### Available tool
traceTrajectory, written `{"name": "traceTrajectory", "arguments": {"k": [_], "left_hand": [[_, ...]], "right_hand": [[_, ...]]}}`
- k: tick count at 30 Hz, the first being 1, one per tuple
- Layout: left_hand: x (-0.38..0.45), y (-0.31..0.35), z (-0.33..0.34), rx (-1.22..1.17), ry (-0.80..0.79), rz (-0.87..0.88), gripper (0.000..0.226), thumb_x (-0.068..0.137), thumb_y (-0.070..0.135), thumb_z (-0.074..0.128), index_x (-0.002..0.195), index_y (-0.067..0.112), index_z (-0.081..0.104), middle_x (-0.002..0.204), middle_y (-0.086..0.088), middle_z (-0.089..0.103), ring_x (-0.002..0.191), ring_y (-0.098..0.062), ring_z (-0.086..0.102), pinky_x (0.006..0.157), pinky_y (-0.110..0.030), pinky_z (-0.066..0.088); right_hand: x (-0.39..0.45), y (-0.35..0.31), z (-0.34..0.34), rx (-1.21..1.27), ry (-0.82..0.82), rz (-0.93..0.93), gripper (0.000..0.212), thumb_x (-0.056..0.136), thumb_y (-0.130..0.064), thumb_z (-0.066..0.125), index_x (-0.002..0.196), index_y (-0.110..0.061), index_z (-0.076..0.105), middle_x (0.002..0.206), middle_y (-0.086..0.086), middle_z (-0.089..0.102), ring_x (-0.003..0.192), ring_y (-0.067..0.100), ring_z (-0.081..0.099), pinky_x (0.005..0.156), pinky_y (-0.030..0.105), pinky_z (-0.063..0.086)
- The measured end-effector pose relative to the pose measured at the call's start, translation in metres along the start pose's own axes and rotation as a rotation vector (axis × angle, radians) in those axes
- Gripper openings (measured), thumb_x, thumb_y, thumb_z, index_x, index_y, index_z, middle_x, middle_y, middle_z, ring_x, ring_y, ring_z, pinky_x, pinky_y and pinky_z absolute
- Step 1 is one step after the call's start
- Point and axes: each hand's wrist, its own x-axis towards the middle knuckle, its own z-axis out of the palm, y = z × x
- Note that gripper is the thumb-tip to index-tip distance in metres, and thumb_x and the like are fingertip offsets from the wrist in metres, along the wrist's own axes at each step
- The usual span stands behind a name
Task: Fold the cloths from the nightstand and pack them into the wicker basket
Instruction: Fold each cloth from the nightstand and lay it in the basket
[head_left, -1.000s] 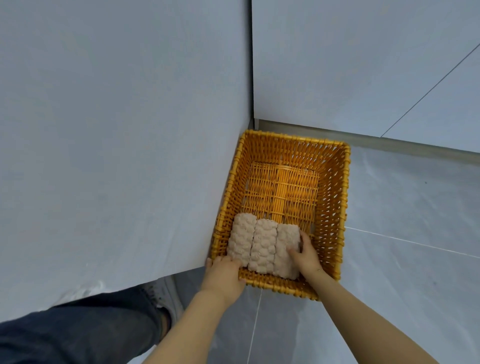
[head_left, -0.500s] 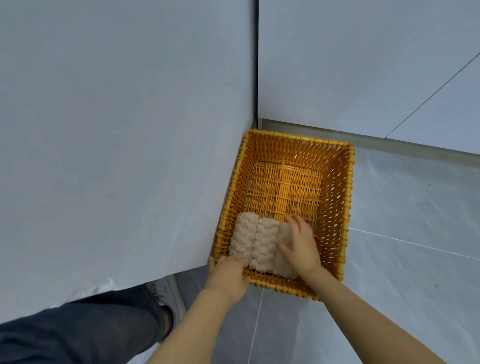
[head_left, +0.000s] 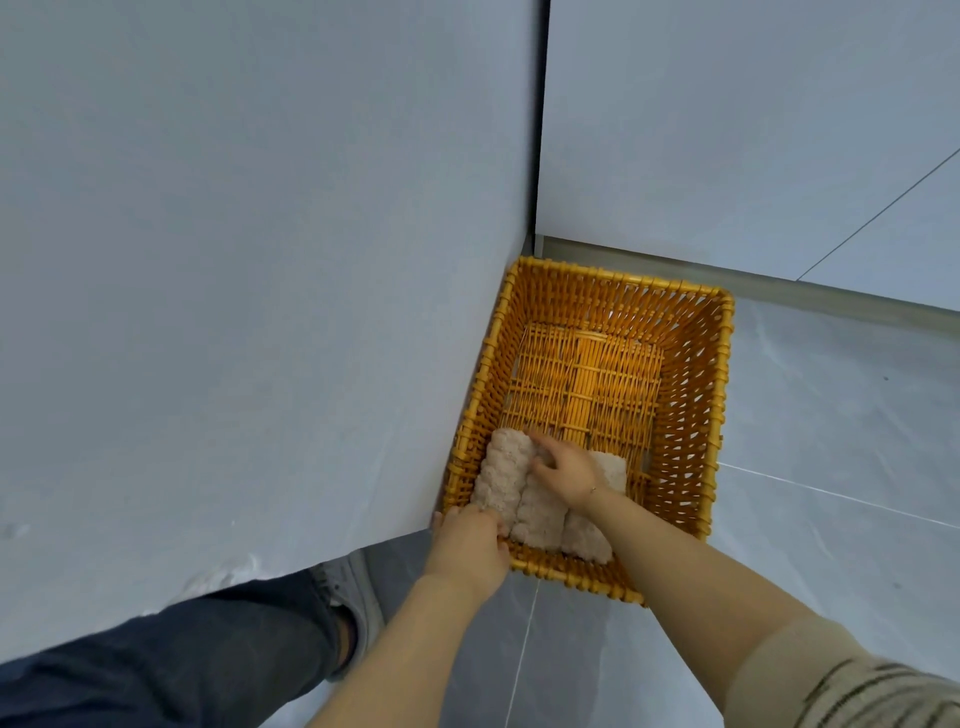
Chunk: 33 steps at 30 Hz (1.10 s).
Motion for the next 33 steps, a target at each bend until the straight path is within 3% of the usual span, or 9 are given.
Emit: {"name": "traceTrajectory", "arguments": {"k": [2, 4, 6, 9, 15, 21, 25, 29, 33], "left_hand": [[0.0, 0.002, 0.0, 0.007, 0.005, 0.01, 0.027, 0.094, 0.021, 0.047, 0.117, 0.018, 0.061, 0.121, -0.004, 0.059, 0.117, -0.025, 0.048, 0.108, -0.04, 0.029], [-0.001, 0.003, 0.001, -0.013, 0.012, 0.026, 0.027, 0.095, 0.022, 0.047, 0.117, 0.019, 0.061, 0.121, -0.003, 0.059, 0.116, -0.024, 0.049, 0.107, -0.038, 0.031], [-0.003, 0.003, 0.0, -0.04, 0.029, 0.048, 0.027, 0.094, 0.023, 0.047, 0.115, 0.018, 0.063, 0.12, -0.003, 0.061, 0.114, -0.023, 0.05, 0.103, -0.035, 0.035], [-0.006, 0.004, -0.004, -0.056, 0.052, 0.064, 0.029, 0.094, 0.025, 0.048, 0.119, 0.02, 0.062, 0.124, 0.001, 0.061, 0.117, -0.02, 0.051, 0.105, -0.034, 0.034], [-0.018, 0.003, -0.01, -0.046, 0.019, 0.063, 0.034, 0.095, 0.026, 0.048, 0.127, 0.025, 0.057, 0.128, 0.002, 0.059, 0.119, -0.021, 0.051, 0.105, -0.033, 0.035], [-0.035, 0.007, -0.024, -0.1, 0.046, 0.055, 0.029, 0.094, 0.024, 0.048, 0.121, 0.022, 0.061, 0.123, 0.003, 0.061, 0.118, -0.019, 0.054, 0.1, -0.033, 0.041], [-0.057, 0.028, -0.05, -0.059, 0.191, 0.144, 0.032, 0.094, 0.02, 0.046, 0.124, 0.021, 0.058, 0.121, 0.002, 0.058, 0.112, -0.02, 0.053, 0.095, -0.035, 0.042], [-0.098, 0.049, -0.077, -0.219, 0.343, 0.23, 0.031, 0.094, 0.021, 0.05, 0.124, 0.021, 0.058, 0.118, 0.005, 0.059, 0.106, -0.017, 0.054, 0.091, -0.034, 0.045], [-0.157, 0.052, -0.091, -0.496, 0.473, 0.303, 0.027, 0.093, 0.022, 0.056, 0.119, 0.028, 0.061, 0.115, 0.019, 0.057, 0.109, 0.0, 0.052, 0.095, -0.018, 0.04]], "right_hand": [[0.0, 0.001, -0.005, 0.02, -0.021, -0.014, 0.054, 0.099, -0.029, 0.047, 0.151, -0.021, 0.034, 0.138, 0.011, 0.053, 0.126, 0.03, 0.047, 0.094, 0.034, 0.039], [-0.003, 0.0, -0.008, 0.071, 0.029, -0.042, 0.055, 0.099, -0.028, 0.049, 0.151, -0.02, 0.033, 0.151, 0.007, 0.041, 0.139, 0.026, 0.035, 0.112, 0.039, 0.032], [-0.009, 0.001, -0.013, 0.132, 0.167, -0.038, 0.052, 0.099, -0.025, 0.05, 0.148, -0.018, 0.038, 0.154, 0.006, 0.036, 0.144, 0.024, 0.028, 0.119, 0.043, 0.022], [-0.022, 0.013, -0.024, 0.105, 0.403, 0.084, 0.044, 0.098, -0.022, 0.05, 0.141, -0.016, 0.048, 0.15, 0.007, 0.042, 0.14, 0.025, 0.033, 0.116, 0.042, 0.027], [-0.04, 0.04, -0.016, -0.009, 0.006, 0.221, 0.058, 0.099, -0.028, 0.046, 0.152, -0.018, 0.027, 0.158, 0.007, 0.026, 0.144, 0.029, 0.022, 0.116, 0.043, 0.023], [-0.059, 0.014, -0.023, -0.11, 0.18, 0.209, 0.058, 0.098, -0.031, 0.046, 0.152, -0.019, 0.028, 0.157, 0.007, 0.027, 0.143, 0.028, 0.026, 0.116, 0.042, 0.029], [-0.1, -0.018, -0.042, 0.254, 0.35, 0.178, 0.037, 0.098, -0.024, 0.049, 0.134, -0.013, 0.055, 0.13, 0.006, 0.059, 0.119, 0.022, 0.054, 0.097, 0.035, 0.046], [-0.163, -0.056, -0.071, 0.659, 0.373, 0.061, 0.022, 0.096, -0.016, 0.054, 0.114, -0.022, 0.066, 0.111, -0.004, 0.067, 0.105, 0.013, 0.062, 0.09, 0.026, 0.048], [-0.221, -0.102, -0.101, 0.875, 0.412, -0.064, 0.023, 0.098, -0.011, 0.051, 0.107, -0.02, 0.07, 0.1, -0.001, 0.074, 0.092, 0.013, 0.069, 0.087, 0.031, 0.053]]}}
